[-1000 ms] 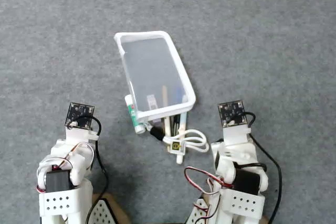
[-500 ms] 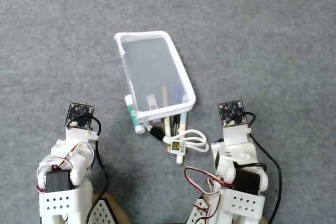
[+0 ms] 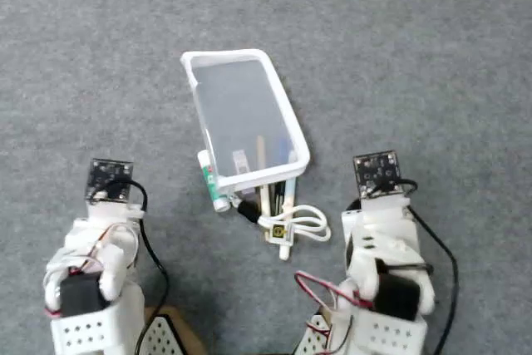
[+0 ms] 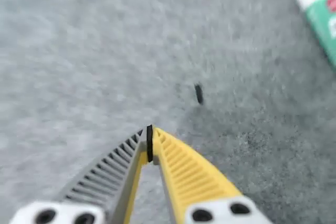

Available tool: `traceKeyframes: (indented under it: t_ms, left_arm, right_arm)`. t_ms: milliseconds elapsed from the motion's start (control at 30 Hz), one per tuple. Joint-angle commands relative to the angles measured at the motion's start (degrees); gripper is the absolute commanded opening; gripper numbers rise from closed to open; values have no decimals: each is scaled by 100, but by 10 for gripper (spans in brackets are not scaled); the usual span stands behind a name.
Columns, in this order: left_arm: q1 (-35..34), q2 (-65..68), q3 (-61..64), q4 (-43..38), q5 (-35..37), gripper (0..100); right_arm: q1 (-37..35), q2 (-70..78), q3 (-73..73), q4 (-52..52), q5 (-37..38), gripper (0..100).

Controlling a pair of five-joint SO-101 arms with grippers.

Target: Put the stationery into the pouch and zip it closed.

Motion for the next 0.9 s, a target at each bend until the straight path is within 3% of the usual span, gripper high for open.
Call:
traceKeyframes:
  t_ms: [0,233,333,433,533,700,867]
  left_arm:
    - [-338,26,-927,185,-185,29]
    - [-585,220,-2000,686,-308,29]
    - [-787,835,-2615,818,-281,29]
    - [-1095,1837,-3178,870,-273,29]
    - [-1490,2857,-3679,879,-273,29]
    - [-1754,3886,-4119,1512,-299,30]
    - [-1780,4018,-3864,1556,-308,33]
  right_arm:
    - [26,-31,-1235,580,-35,13]
    - [70,1903,-2826,1169,-229,14]
    - [26,3143,-3881,1758,-545,15]
    - [-149,4295,-4681,2145,-334,15]
    - [-589,5130,-4963,2259,413,15]
    - [-1442,6018,-4954,2101,440,15]
    - [-2303,6756,-4646,1284,246,29]
